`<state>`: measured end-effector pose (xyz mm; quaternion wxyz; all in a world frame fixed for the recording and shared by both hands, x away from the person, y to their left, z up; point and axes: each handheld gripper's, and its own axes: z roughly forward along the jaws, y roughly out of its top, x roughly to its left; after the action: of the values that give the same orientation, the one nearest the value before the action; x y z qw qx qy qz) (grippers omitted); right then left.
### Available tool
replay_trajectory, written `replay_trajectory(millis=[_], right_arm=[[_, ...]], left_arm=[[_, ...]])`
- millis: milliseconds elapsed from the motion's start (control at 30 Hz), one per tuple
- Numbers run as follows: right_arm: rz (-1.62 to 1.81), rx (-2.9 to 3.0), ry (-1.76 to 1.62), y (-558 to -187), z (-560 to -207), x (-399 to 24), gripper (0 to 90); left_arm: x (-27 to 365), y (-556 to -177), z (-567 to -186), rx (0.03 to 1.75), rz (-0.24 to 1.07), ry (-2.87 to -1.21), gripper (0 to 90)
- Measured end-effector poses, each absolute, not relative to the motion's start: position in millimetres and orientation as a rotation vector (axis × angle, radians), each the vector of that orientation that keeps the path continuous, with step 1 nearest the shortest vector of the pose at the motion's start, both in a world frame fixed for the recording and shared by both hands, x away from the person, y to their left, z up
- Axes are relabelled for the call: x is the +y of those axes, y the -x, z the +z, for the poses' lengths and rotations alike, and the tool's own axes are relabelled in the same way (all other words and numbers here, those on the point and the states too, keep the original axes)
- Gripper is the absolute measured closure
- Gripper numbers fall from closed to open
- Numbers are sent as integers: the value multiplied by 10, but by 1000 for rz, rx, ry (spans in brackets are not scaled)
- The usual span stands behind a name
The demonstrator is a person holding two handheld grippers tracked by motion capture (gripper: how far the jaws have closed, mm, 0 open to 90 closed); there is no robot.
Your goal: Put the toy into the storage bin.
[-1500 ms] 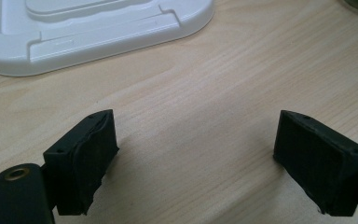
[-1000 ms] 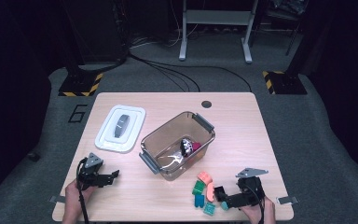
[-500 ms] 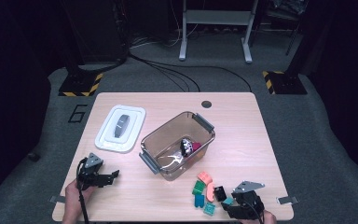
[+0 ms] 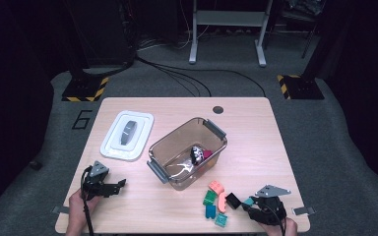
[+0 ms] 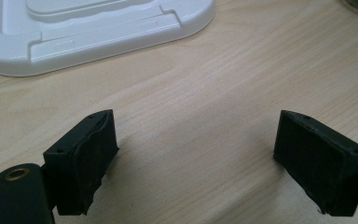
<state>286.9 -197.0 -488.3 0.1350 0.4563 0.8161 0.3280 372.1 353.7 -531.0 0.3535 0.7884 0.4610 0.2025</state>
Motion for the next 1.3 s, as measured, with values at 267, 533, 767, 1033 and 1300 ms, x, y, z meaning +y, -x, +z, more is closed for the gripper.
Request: replay_trajectory(millis=[267, 533, 767, 1033, 1300], right_arm=[[985, 2291, -1332, -3046, -4739, -2027, 585], [994, 2284, -1310, -3346, -4637, -1900, 585], [989, 2290, -1285, -3529, -4594, -1793, 585], [1002, 2267, -1317, -3743, -4565, -1787, 586], [992, 2251, -1324, -3935, -4501, -1807, 586]], left_arm=[[3544, -3725, -5306, 1182, 530, -2050, 129], [3543, -3727, -5307, 1184, 529, -2049, 128], [3543, -3726, -5307, 1185, 528, -2048, 128], [3543, -3727, -5307, 1184, 529, -2048, 129], [3543, -3727, -5307, 1184, 528, -2048, 129]])
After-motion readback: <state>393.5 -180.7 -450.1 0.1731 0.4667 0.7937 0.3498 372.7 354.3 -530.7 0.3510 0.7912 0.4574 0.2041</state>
